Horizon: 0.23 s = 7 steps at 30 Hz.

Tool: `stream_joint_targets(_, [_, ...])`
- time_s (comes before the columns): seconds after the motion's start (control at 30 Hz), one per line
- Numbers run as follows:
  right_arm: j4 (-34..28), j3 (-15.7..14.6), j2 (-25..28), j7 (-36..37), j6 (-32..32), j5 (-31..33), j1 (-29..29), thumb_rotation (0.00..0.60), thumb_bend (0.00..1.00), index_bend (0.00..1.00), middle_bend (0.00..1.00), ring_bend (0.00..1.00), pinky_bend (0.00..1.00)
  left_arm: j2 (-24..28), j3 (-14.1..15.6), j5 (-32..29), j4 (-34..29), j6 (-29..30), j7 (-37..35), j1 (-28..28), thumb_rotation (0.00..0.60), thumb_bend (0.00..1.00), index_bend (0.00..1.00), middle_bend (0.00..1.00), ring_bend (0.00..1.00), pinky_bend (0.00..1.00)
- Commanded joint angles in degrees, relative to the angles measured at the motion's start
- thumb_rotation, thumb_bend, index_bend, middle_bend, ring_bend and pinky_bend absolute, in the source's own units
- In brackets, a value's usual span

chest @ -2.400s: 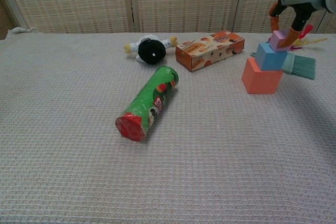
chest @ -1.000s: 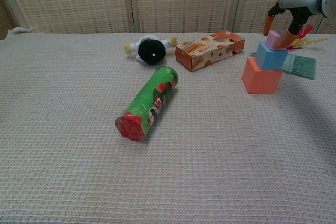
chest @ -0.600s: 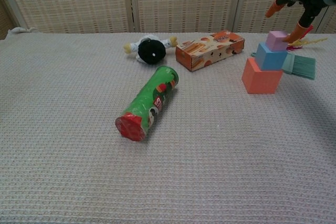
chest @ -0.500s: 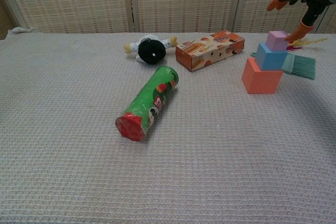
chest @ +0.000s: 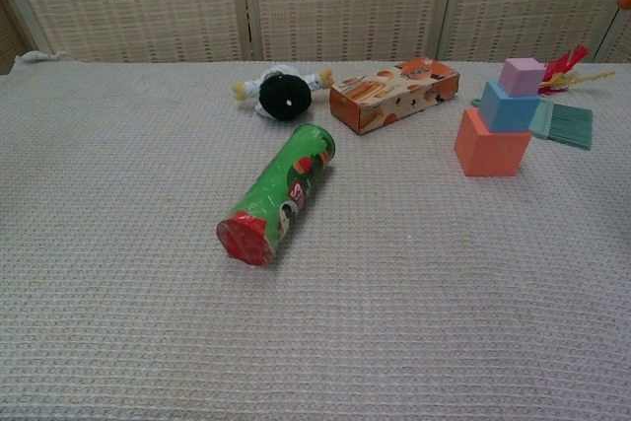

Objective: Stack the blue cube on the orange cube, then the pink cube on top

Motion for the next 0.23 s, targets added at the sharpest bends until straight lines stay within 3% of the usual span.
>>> stream_joint_targets(0.03, [6.4,-7.4,-5.7,4.0,10.8,-12.0,-12.0,0.600,0.18,0.00,0.00,0.00,0.00,-0.2,0.0,0.1,0.1,0.0,0.2,0.1,0.600,0.45,0.00,0.00,0.00,0.10])
stream_joint_targets(0.23, [4.9,-5.6,-4.2,5.4,11.1,-14.5,-13.7,0.600,0.18,0.00,0.00,0.00,0.00,-0.4,-0.1,0.4,0.2,0.0,0.4,0.0,0.600,0.45,0.00,0.00,0.00,0.10])
